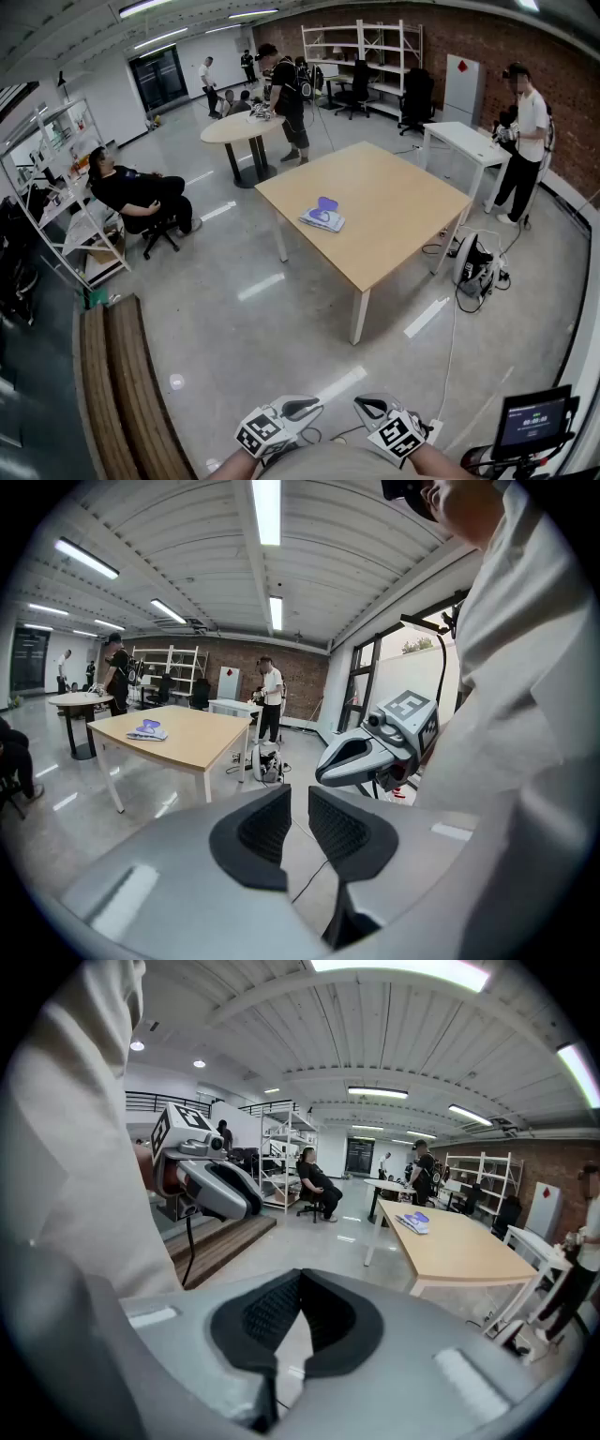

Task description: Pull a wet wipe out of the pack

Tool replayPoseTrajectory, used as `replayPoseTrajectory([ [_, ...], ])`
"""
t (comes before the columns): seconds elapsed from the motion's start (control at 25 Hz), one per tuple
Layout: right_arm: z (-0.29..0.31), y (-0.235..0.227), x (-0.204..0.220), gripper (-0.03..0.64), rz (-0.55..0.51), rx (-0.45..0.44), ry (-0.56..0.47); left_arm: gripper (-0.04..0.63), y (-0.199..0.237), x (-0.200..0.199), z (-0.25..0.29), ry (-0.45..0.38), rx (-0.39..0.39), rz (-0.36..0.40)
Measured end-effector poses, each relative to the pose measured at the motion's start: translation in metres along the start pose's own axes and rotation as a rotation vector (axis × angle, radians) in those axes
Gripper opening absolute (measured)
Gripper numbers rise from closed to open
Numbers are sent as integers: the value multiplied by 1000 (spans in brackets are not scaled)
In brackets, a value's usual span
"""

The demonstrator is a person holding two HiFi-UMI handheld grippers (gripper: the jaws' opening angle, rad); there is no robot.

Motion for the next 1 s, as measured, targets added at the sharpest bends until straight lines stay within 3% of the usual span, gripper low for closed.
replayPoseTrajectory([
  [0.72, 11, 14, -10, -5, 43, -54, 1, 55, 2, 6, -30, -21, -68, -27],
  [1.0, 19, 13, -17, -5, 51, -39, 1, 5, 16, 4, -31, -41, -61, -30],
])
Point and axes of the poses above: the fingertips, and each gripper's own axes: z forward along the fingers, y to its left, x out of its underside, the point moved 2 cm from there along -z, backward along the fingers
